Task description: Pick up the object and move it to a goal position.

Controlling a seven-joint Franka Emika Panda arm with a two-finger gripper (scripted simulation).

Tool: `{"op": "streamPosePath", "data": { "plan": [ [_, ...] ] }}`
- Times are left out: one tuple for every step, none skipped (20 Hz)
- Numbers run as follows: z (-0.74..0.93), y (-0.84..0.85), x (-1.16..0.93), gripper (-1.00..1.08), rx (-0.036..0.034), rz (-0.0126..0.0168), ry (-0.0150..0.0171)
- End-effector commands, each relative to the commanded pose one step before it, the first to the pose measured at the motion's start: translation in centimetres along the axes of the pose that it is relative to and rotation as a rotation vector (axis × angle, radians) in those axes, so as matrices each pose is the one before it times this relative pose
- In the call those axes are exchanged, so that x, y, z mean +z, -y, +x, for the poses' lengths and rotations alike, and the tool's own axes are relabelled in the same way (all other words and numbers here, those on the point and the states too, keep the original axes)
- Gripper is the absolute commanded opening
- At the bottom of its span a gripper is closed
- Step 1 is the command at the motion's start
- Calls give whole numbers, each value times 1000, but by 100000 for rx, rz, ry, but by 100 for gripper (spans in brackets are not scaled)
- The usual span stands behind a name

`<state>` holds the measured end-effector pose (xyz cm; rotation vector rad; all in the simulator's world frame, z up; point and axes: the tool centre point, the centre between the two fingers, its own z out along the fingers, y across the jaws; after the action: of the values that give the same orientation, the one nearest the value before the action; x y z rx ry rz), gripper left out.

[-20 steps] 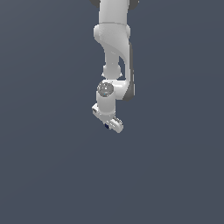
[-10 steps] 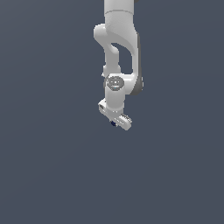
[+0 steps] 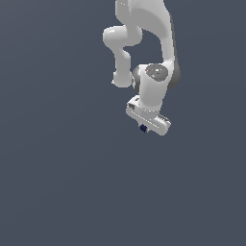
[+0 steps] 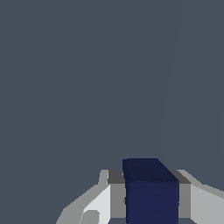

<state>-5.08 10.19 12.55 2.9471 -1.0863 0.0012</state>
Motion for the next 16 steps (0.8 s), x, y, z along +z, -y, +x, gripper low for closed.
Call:
{"op": "streamPosePath", "data": {
  "plan": [
    [-1405, 1989, -2175, -100, 84, -81, -44],
    [-534, 808, -847, -100, 0, 0, 0],
    [-519, 786, -825, -100, 10, -31, -61],
    [-487, 750, -778, -100, 0, 0, 0],
    [-456, 711, -732, -100, 0, 0, 0],
    [-424, 670, -684, -100, 0, 0, 0],
    [-390, 626, -632, -100, 0, 0, 0],
    [-358, 579, -584, -100, -19, 30, 33],
    [-322, 532, -528, -100, 0, 0, 0],
    [-293, 486, -482, -100, -27, 39, 50],
    [-257, 439, -428, -100, 0, 0, 0],
    [-226, 393, -378, -100, 0, 0, 0],
    [-194, 348, -330, -100, 0, 0, 0],
    [-167, 303, -285, -100, -28, 35, 52],
    [-135, 258, -236, -100, 0, 0, 0],
    [-107, 214, -192, -100, 0, 0, 0]
  ]
}}
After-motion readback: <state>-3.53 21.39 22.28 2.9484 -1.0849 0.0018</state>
